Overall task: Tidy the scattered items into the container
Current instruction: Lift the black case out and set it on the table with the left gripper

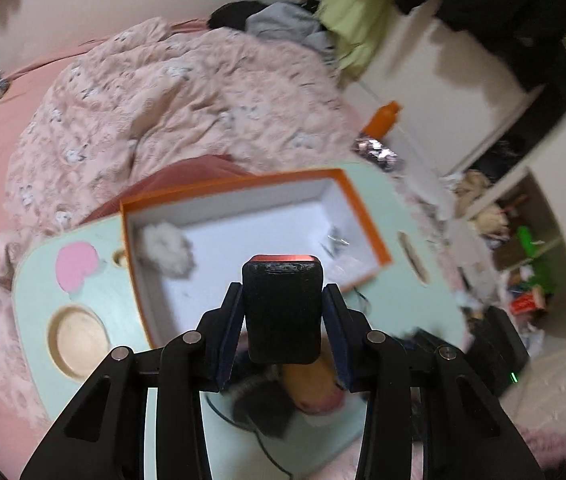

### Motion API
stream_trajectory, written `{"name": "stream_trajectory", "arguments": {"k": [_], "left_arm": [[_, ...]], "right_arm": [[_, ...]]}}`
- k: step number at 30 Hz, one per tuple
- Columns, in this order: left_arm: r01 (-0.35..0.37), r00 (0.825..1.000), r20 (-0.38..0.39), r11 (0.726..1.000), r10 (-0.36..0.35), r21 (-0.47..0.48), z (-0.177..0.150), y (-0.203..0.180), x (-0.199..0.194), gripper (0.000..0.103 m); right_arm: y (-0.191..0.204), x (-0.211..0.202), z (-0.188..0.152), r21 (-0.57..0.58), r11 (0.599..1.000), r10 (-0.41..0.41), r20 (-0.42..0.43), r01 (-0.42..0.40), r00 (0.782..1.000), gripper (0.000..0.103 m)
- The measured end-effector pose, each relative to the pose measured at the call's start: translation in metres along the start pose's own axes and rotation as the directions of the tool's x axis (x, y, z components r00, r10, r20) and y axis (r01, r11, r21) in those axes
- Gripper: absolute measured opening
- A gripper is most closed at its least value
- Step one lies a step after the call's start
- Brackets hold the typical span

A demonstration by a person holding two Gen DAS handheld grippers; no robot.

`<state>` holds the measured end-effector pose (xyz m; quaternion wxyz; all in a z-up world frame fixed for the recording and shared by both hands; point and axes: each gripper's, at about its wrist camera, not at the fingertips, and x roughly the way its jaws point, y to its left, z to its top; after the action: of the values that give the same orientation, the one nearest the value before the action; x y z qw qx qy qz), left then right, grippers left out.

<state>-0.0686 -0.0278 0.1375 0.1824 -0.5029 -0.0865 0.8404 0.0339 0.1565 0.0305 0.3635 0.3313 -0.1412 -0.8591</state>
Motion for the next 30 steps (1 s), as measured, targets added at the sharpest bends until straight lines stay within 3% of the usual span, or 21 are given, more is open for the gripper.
{"name": "stream_trajectory", "arguments": {"k": [4, 11, 17, 21, 26, 30], "left_arm": [[0.005, 1.000, 0.003, 1.000, -0.005, -0.016, -0.036, 0.010, -0.003, 0.041], [-0.100, 0.995, 0.006, 0.992, 0.100, -0.077, -0.080, 0.042, 0.020, 0.041], [-0.115, 0.992, 0.033, 0.990, 0.118, -0.080, -0.087, 0.045, 0.038, 0.041], [-0.101, 0.994, 0.039, 0.990, 0.105, -0.099, -0.092, 0.051, 0.042, 0.047], [-0.091, 0.979, 0.165, 0.982, 0.119, -0.167, -0.112, 0.063, 0.029, 0.057], [-0.040, 0.964, 0.250, 0.976, 0.094, -0.213, -0.127, 0.073, 0.026, 0.063]], "right_arm": [[-0.001, 0.001, 0.000, 0.001, 1.000, 0.001, -0.003, -0.001, 1.000, 0.068], [-0.001, 0.003, -0.001, 0.004, 1.000, 0.000, -0.013, 0.000, 1.000, 0.068], [-0.003, 0.004, -0.002, 0.009, 1.000, 0.000, -0.015, 0.000, 1.000, 0.068], [-0.004, 0.004, -0.002, 0.015, 1.000, 0.002, -0.014, -0.002, 1.000, 0.068], [-0.004, 0.004, -0.001, 0.013, 1.000, 0.001, -0.011, -0.001, 1.000, 0.068], [-0.003, 0.001, -0.001, 0.008, 1.000, 0.001, 0.000, -0.001, 1.000, 0.068]]}}
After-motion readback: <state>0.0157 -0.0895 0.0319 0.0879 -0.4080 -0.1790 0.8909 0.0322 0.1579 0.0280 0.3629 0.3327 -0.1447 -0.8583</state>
